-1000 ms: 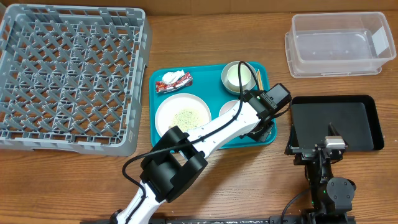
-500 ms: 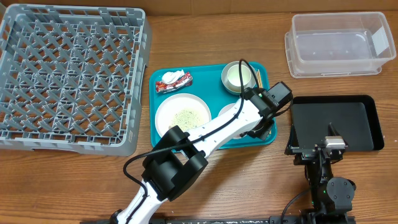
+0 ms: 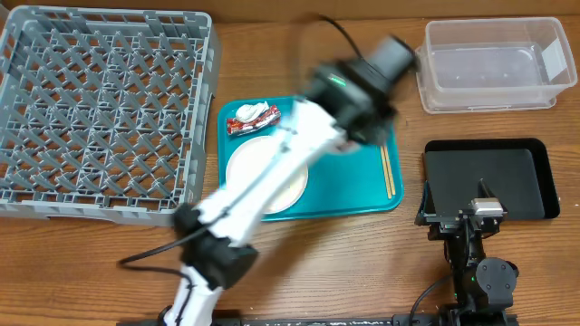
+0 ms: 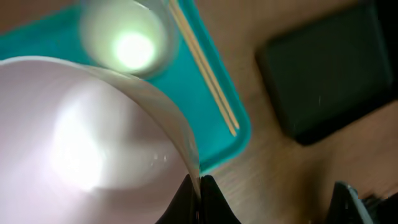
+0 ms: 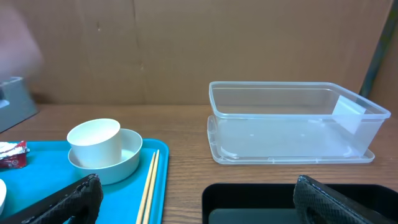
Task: Sort waste into correct bins and load items into the dishwasher
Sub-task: 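Lift the small bowl with the left gripper and carry it over the dish rack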
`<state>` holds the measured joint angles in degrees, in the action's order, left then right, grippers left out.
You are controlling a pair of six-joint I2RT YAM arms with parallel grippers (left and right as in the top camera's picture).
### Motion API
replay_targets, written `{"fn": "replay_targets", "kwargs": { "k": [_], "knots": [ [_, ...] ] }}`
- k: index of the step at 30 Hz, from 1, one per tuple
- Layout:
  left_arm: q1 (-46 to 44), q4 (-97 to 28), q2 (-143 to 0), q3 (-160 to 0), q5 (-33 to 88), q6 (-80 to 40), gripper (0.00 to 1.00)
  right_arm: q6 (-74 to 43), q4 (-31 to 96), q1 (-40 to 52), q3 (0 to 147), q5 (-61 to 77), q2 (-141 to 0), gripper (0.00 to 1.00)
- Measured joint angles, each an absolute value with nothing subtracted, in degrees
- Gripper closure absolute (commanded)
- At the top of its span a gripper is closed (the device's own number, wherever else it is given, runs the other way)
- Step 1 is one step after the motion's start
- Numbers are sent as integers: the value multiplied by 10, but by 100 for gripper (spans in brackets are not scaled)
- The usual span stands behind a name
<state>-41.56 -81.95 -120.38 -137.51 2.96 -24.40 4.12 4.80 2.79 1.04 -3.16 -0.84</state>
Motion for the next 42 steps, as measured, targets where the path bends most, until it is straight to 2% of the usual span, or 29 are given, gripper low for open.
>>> {"fn": "replay_targets", "kwargs": {
  "k": [5, 10, 22, 33, 42],
  "knots": [
    [-260, -843, -1153, -1388, 40, -265, 96, 41, 48, 28, 10, -32, -8, 0],
    [-118, -836, -1153, -1382, 102, -273, 96, 41, 48, 28, 10, -32, -8, 0],
    [144, -778, -1230, -1380, 381, -176, 96, 41, 48, 28, 10, -32, -8, 0],
    [300, -846, -1372, -1379, 667, 9, 96, 41, 48, 28, 10, -32, -8, 0],
    [347, -912, -1459, -1379, 805, 132, 96, 41, 48, 28, 10, -31, -8, 0]
  ]
}}
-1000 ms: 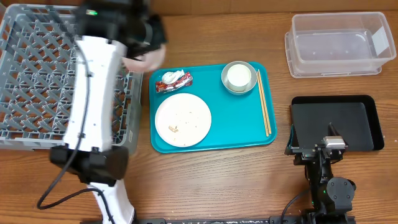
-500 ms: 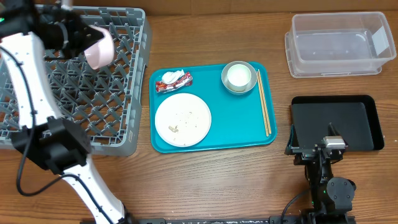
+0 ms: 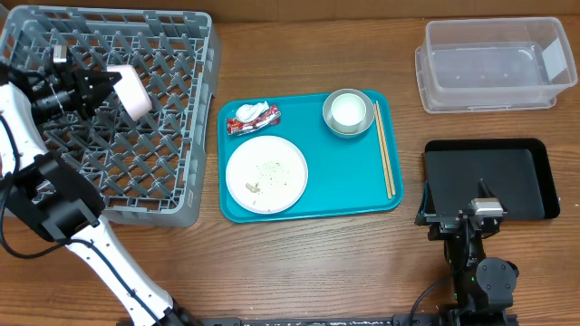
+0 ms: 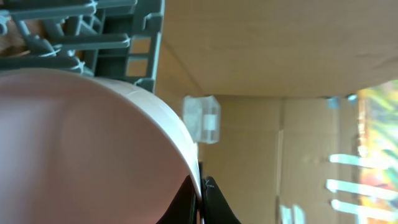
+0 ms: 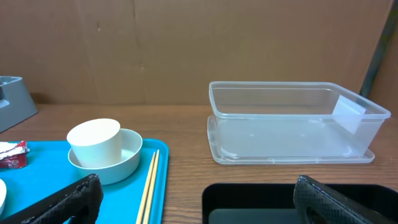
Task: Sort waste into correct bins and load items into the dishwasher
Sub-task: 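Lift the small bowl with the left gripper and carry it over the dish rack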
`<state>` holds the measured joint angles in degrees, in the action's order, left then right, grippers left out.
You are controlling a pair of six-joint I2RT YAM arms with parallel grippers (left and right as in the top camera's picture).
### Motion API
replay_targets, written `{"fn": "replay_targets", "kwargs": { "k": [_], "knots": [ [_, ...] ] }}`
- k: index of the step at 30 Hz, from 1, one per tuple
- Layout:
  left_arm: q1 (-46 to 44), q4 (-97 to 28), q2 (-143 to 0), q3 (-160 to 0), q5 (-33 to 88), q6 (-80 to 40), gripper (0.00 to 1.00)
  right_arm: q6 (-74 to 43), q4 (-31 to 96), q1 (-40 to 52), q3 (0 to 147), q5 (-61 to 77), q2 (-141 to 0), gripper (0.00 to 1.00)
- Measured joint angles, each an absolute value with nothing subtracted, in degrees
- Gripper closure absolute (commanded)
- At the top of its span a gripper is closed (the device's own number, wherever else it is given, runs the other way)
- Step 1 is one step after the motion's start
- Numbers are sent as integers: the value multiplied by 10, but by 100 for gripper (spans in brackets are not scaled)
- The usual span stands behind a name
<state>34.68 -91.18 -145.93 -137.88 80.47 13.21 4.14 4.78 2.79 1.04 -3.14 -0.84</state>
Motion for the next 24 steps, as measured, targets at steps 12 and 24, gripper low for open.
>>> {"fn": "replay_targets", "kwargs": {
  "k": [12, 24],
  "knots": [
    [392, -953, -1462, -1379, 765, 146, 96, 41, 48, 28, 10, -32, -8, 0],
    [470, -966, -1463, -1379, 595, 63, 0, 41, 48, 28, 10, -32, -8, 0]
  ]
}}
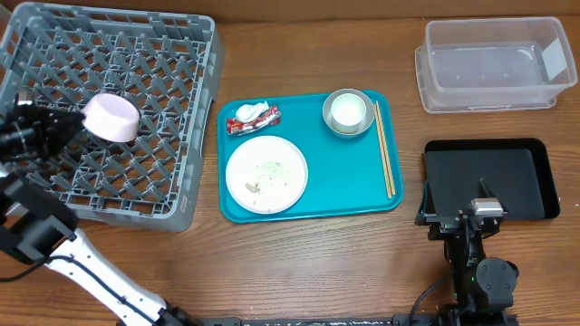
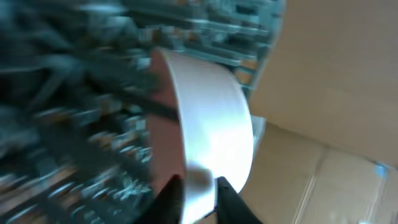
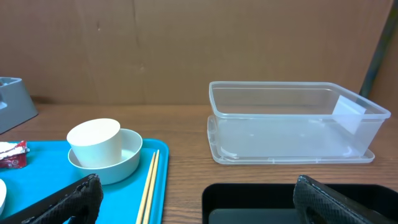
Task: Sort waste into correct bins and load items into the dishwasher
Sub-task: 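Lift the small bowl with the left gripper and carry it over the dish rack, then lower the bowl into the dish rack and open the left gripper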
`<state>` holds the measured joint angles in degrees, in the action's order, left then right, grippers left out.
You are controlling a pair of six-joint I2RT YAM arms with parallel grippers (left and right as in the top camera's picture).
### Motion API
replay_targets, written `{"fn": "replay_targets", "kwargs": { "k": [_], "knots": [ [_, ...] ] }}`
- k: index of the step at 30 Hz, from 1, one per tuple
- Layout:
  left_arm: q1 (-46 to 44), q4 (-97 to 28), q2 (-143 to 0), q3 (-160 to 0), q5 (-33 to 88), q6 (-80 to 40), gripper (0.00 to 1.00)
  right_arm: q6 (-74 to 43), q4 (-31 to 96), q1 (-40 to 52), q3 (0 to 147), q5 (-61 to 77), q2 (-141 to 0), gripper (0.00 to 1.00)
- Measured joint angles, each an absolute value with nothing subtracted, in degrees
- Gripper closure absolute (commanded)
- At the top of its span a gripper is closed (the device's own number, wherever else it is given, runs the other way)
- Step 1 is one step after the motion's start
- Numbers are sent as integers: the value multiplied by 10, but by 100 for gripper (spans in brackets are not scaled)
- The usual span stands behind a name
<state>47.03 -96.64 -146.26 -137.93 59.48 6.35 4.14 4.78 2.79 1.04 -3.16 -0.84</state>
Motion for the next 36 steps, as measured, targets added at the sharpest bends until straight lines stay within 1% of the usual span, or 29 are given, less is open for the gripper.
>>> {"fn": "replay_targets", "kwargs": {
  "k": [5, 9, 10, 11, 12, 13, 14, 17, 20, 28, 32, 36],
  "knots": [
    [485, -965, -1446, -1379, 562, 46, 0, 41, 48, 28, 10, -32, -8, 0],
    [479, -956, -1395, -1375, 550, 44, 0, 41, 48, 28, 10, -31, -8, 0],
    [476, -954, -1377, -1375, 548, 44, 3, 42, 48, 28, 10, -32, -8, 0],
    [473, -951, -1357, -1375, 546, 44, 9, 41, 48, 28, 10, -32, -8, 0],
    [470, -949, -1341, -1375, 546, 41, 25, 41, 48, 28, 10, -31, -8, 0],
    [465, -946, -1320, -1375, 544, 39, 68, 41, 48, 28, 10, -31, -8, 0],
    [460, -943, -1304, -1375, 542, 40, 96, 41, 48, 28, 10, -32, -8, 0],
    [436, -934, -1265, -1377, 531, 40, 96, 41, 48, 28, 10, -31, -8, 0],
    [390, -926, -1253, -1378, 479, 41, 96, 41, 48, 28, 10, -32, -8, 0],
    [234, -877, -1276, -1376, 188, -46, 96, 41, 48, 28, 10, -32, -8, 0],
    [183, -853, -1279, -1376, 74, -69, 96, 41, 48, 28, 10, -32, -8, 0],
    [152, -850, -1289, -1376, -46, -106, 96, 41, 48, 28, 10, -31, -8, 0]
  ]
}}
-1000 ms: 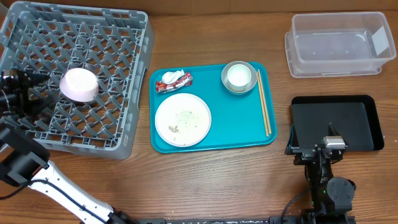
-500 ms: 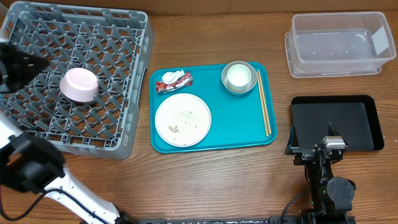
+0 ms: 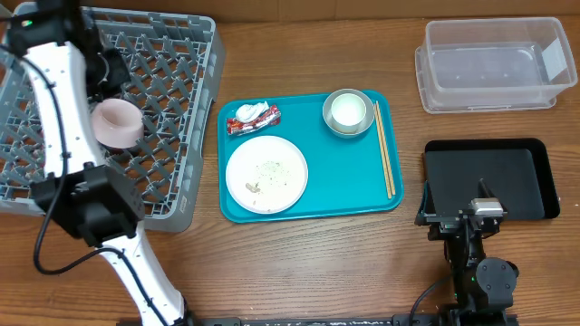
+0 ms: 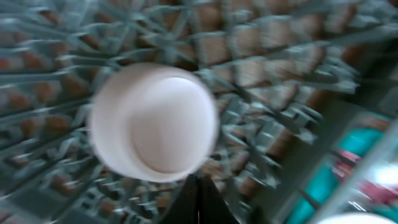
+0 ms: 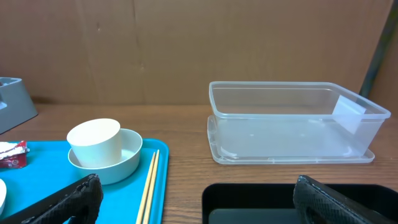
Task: Sort waste into correct bins and load items into the dishwasher
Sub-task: 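Lower the bowl into the dish rack and open the left gripper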
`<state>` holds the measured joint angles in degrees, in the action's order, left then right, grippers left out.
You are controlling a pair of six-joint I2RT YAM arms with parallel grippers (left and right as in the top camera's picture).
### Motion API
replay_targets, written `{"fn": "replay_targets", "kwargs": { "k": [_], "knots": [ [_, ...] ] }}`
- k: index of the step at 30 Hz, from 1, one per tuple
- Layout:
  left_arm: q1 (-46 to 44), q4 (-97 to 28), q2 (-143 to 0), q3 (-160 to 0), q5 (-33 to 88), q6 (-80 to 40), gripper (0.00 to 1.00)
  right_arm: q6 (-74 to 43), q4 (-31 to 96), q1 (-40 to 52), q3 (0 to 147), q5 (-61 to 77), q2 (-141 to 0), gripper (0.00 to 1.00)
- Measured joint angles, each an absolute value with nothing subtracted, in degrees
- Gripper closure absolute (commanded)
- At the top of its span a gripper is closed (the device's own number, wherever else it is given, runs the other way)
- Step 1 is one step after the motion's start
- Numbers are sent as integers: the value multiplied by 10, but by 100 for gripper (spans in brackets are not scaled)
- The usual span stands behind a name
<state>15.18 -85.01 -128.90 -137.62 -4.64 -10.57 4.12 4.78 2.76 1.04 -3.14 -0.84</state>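
Note:
The pink bowl (image 3: pixel 118 124) lies bottom up on the pegs of the grey dish rack (image 3: pixel 181 54), and shows blurred in the left wrist view as the bowl (image 4: pixel 152 121). My left gripper (image 4: pixel 199 198) hangs just off its rim, fingers pressed together with nothing between them; in the overhead view the left gripper (image 3: pixel 106 74) is above the rack beyond the bowl. My right gripper (image 5: pixel 199 202) stands open at the black bin, holding nothing. The teal tray (image 3: pixel 308 206) carries a dirty white plate (image 3: pixel 266 174), a red wrapper (image 3: pixel 253 117), a cup in a bowl (image 3: pixel 348 111) and chopsticks (image 3: pixel 384 149).
A clear plastic bin (image 3: pixel 494 63) sits at the back right and a black bin (image 3: pixel 512 177) at the front right, with the right arm's base (image 3: pixel 476 267) in front of it. My white left arm (image 3: pixel 62 118) reaches over the rack's left half.
The pink bowl was pinched at its rim by my left gripper over the rack's left side. Now it rests bottom up in the rack, free of the gripper, which has moved beyond it.
My left gripper held the pink bowl above the teal tray, then over the rack's far left, then lower at the rack's left middle. Now the bowl lies upside down in the rack and the gripper is off it. The right arm stayed still throughout.

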Motion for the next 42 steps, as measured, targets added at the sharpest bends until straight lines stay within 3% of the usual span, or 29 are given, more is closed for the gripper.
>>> {"fn": "replay_targets", "kwargs": {
  "k": [11, 28, 29, 30, 31, 32, 33, 42],
  "knots": [
    [157, -872, -1381, -1376, -155, -144, 96, 41, 48, 28, 10, -32, -8, 0],
    [250, -928, -1346, -1372, -157, -197, 96, 41, 48, 28, 10, -32, -8, 0],
    [257, -928, -1330, -1372, -152, -198, 93, 41, 48, 28, 10, -31, -8, 0],
    [267, -928, -1308, -1372, -143, -198, 76, 42, 48, 28, 10, -31, -8, 0],
    [277, -928, -1286, -1372, -134, -197, 54, 41, 48, 28, 10, -31, -8, 0],
    [292, -928, -1255, -1372, -119, -201, 13, 41, 48, 28, 10, -32, -8, 0],
    [307, -929, -1229, -1372, -106, -201, 0, 41, 48, 28, 10, -32, -8, 0],
    [446, -966, -1120, -1342, 34, -182, 0, 41, 48, 28, 10, -32, -8, 0]
  ]
}}
